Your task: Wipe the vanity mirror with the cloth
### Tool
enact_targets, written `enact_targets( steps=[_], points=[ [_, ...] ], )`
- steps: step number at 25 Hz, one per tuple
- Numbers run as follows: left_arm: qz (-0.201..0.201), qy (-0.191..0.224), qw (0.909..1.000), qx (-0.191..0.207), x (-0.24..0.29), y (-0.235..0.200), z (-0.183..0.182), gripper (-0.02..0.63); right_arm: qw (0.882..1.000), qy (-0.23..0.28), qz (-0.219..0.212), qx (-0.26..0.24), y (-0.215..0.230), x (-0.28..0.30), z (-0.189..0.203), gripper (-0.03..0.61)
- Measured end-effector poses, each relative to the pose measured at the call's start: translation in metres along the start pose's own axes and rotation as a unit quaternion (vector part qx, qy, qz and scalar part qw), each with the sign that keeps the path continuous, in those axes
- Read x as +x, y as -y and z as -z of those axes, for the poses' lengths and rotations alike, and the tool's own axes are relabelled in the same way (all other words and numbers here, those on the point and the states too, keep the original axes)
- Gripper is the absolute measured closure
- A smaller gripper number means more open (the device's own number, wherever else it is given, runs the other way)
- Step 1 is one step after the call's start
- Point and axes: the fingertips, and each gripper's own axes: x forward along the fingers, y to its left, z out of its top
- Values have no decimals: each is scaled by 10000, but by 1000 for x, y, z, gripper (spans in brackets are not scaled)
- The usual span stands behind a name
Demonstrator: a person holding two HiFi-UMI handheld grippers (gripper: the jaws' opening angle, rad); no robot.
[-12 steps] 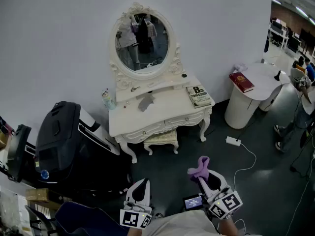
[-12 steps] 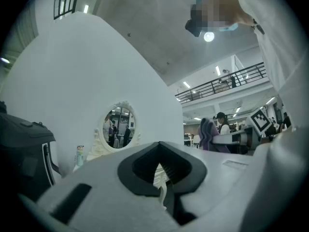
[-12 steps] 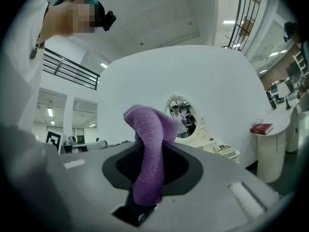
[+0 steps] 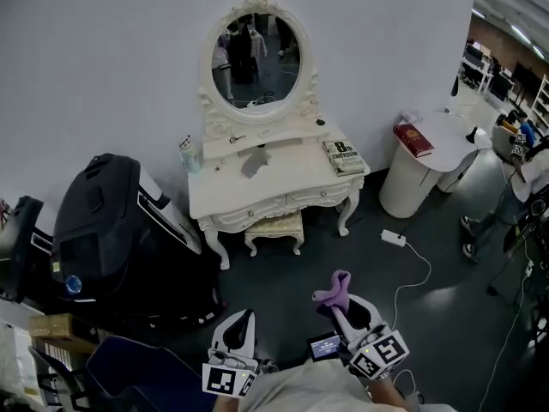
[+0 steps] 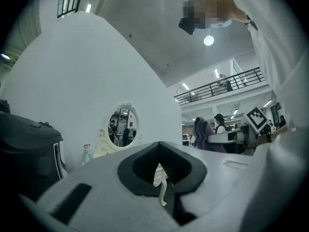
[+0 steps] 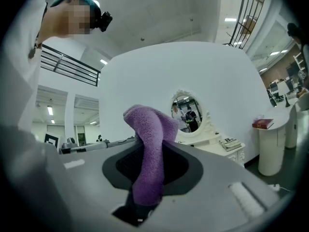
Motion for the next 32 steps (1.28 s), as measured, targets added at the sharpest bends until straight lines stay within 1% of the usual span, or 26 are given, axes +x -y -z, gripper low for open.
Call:
enact_targets(
  steps=[4,7,12,14,17,21,24,27,29,32],
  points=[
    [-197,87,9996,-186,-34,-24,-2,606,9999,-67,-22,-116,-29,7,2,486],
    [-199,74,9994,-259,-53,-34,-1,606,9998,-85,26,-170,-48,7,5,486],
    [74,230,9997,-82,-57,-33,-15,606,9993,137,215,-258,-58,1,-5,485],
    [184,275,9994,-99,-59,-33,-21,606,9991,237,259,-229,-60,-5,-10,485],
    [318,206,9992,-126,-64,-34,-20,606,9984,356,420,-84,-63,-16,-9,485],
    [366,97,9992,-100,-64,-38,-14,606,9967,375,702,138,-53,-19,0,485],
    [378,68,9993,-35,-56,-35,-14,606,9963,348,761,187,-38,-17,1,485],
    [376,53,9993,-15,-39,-33,-15,606,9966,401,678,234,-23,-9,-4,483],
    [363,68,9993,82,-24,-31,-16,606,9969,466,580,237,-11,0,-9,482],
    [213,58,9997,128,0,-29,-13,606,9974,463,434,333,10,12,-9,482]
  ],
)
